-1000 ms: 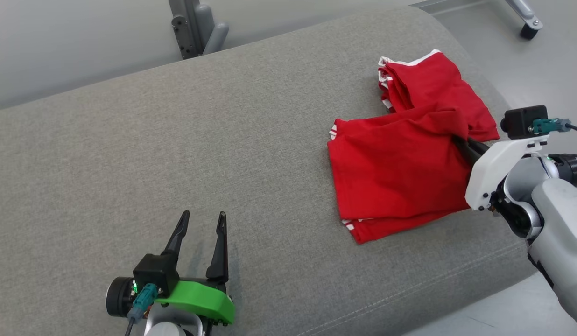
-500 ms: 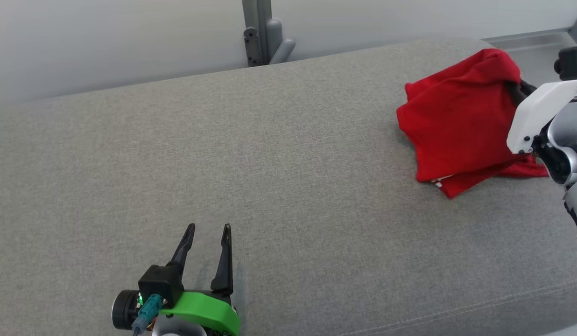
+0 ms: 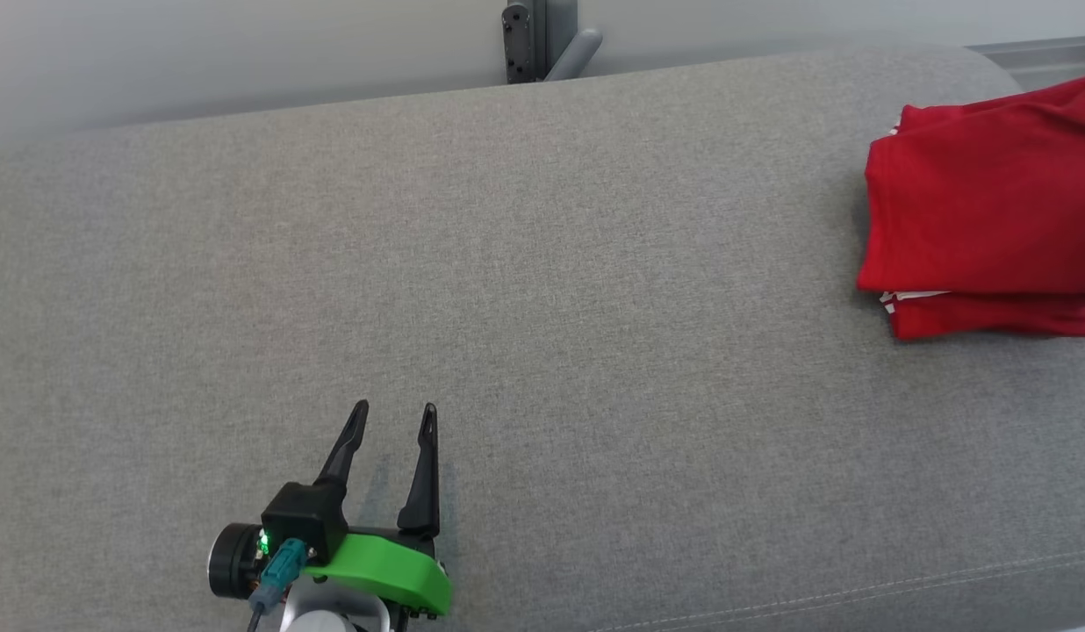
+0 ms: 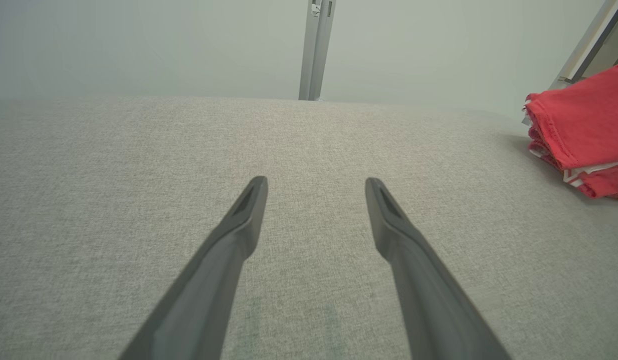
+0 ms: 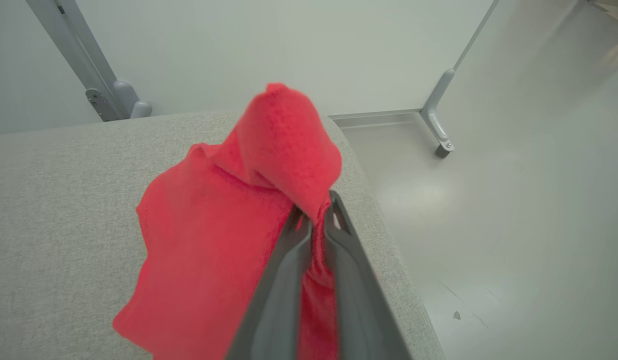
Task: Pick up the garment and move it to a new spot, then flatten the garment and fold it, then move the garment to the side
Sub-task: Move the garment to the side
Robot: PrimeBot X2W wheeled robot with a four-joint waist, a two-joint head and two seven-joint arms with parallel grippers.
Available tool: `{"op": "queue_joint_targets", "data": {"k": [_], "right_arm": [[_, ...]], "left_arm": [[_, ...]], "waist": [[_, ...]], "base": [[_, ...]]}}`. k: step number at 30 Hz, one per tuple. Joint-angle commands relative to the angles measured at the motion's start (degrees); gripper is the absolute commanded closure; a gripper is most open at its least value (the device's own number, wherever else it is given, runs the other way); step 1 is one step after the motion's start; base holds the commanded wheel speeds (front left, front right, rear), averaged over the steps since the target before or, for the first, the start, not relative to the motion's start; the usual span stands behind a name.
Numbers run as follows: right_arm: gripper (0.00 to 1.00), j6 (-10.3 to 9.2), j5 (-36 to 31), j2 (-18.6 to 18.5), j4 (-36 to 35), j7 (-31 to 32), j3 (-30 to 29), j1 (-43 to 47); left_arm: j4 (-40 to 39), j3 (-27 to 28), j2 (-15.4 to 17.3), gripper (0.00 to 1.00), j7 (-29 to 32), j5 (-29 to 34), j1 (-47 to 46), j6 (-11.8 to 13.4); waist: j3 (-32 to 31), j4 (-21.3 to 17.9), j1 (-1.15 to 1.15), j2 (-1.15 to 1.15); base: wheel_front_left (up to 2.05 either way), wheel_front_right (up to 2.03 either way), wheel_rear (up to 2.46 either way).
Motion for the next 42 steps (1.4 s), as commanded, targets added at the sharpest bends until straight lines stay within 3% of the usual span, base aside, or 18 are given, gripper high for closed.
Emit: {"op": "queue_joint_targets", "data": {"k": [1,10,16,17,18,19,20,33,42], "right_arm": [[1.00,-0.09,-1.4,-1.1,0.8,0.2,-0.9,-1.0],[1.00,-0.09,-12.6,-5.7,6.4,-2.6,-4.6,-3.3],[1.00,-0.09,-20.1,-6.5,9.2,-6.2,-8.8,-5.3],[0.93,-0.09,-21.9,-6.3,9.5,-7.1,-9.4,-5.5],[0.64,-0.09,-23.5,-6.0,9.8,-8.2,-10.1,-5.7],[0.26,-0.09,-25.0,-5.4,9.8,-9.7,-11.0,-6.0],[0.00,-0.09,-26.5,-5.0,9.9,-10.7,-11.8,-6.4],[0.00,-0.09,-35.5,2.1,11.2,-18.1,-17.5,-7.6],[0.00,-0.09,-32.3,6.5,9.7,-25.1,-14.6,-7.4]], "left_arm": [[-0.2,0.2,0.2,0.00,-0.1,1.1,-1.2,-0.3],[-0.5,0.1,0.2,0.00,-0.1,3.6,-5.0,-1.6],[-0.9,0.3,0.2,0.00,-0.1,4.4,-6.4,-2.0],[-1.0,0.4,0.2,0.00,-0.1,4.5,-6.5,-2.0],[-1.0,0.5,0.2,0.00,-0.1,4.6,-6.6,-2.0],[-1.0,0.6,0.2,0.00,-0.1,4.7,-6.7,-2.1],[-1.1,0.7,0.2,0.00,-0.1,4.8,-6.8,-2.1],[-0.6,1.3,0.2,0.00,-0.1,5.8,-7.0,-2.4],[-0.4,2.9,0.2,0.00,-0.1,5.9,-8.1,-1.5]], "waist": [[2.6,1.4,0.00,0.00],[11.2,5.0,0.00,0.00],[14.9,6.4,0.00,0.00],[15.4,6.6,0.00,0.00],[15.8,6.7,0.00,0.00],[16.2,6.7,0.00,0.00],[16.5,6.7,0.00,0.00],[15.4,4.1,0.00,0.00],[9.6,2.1,0.00,0.00]], "base": [[0.00,0.00,0.00],[0.00,0.00,0.00],[0.00,0.00,0.00],[0.00,0.00,0.00],[0.00,0.00,0.00],[0.00,0.00,0.00],[0.00,0.00,0.00],[0.00,0.00,0.00],[0.00,0.00,0.00]]}}
